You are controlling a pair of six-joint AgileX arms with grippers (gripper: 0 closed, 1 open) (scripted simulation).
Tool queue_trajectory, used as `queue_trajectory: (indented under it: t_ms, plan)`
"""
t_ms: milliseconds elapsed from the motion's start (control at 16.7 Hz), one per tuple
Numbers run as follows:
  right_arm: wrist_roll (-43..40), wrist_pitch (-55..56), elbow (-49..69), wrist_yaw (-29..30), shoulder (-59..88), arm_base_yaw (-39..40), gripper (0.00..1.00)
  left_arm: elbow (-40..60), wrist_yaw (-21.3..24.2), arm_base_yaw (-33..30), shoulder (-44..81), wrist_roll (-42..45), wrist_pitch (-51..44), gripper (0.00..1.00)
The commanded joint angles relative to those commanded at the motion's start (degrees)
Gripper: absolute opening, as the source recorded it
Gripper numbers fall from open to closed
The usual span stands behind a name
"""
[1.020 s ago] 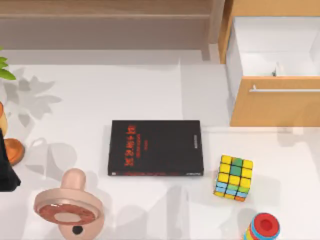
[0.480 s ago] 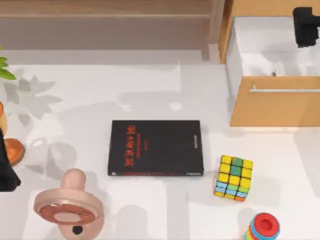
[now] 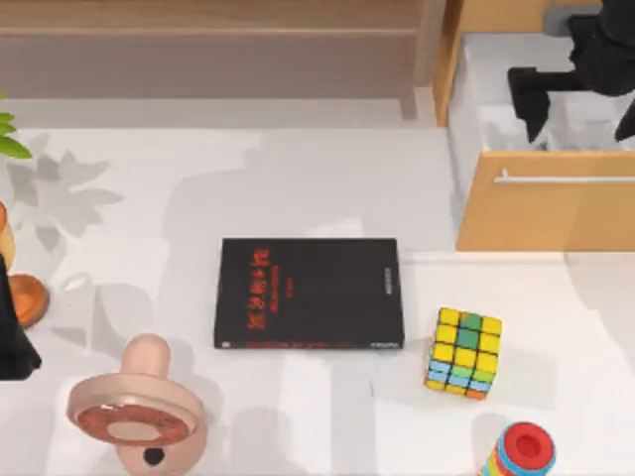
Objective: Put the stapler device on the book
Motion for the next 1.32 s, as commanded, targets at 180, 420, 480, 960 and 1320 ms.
queue_trajectory:
  t_ms: [180,420,480,960,1320]
  plan:
    - [0.23,-1.45,3.06,0.02,2.73,-0.03,1.0,0.0,0.0,0.0,0.0,0.0,0.0,1.0]
    - [0.19,-1.35,2.91,0.01,2.69,-0.31,1.0,0.0,0.0,0.0,0.0,0.0,0.0,1.0]
    - [0.18,-1.32,2.85,0.01,2.67,-0.31,1.0,0.0,0.0,0.0,0.0,0.0,0.0,1.0]
    - [0.23,2.59,-2.73,0.04,1.07,0.06,1.0,0.0,0.0,0.0,0.0,0.0,0.0,1.0]
    - [0.28,6.95,-4.42,0.12,3.66,0.1,1.0,0.0,0.0,0.0,0.0,0.0,0.0,1.0]
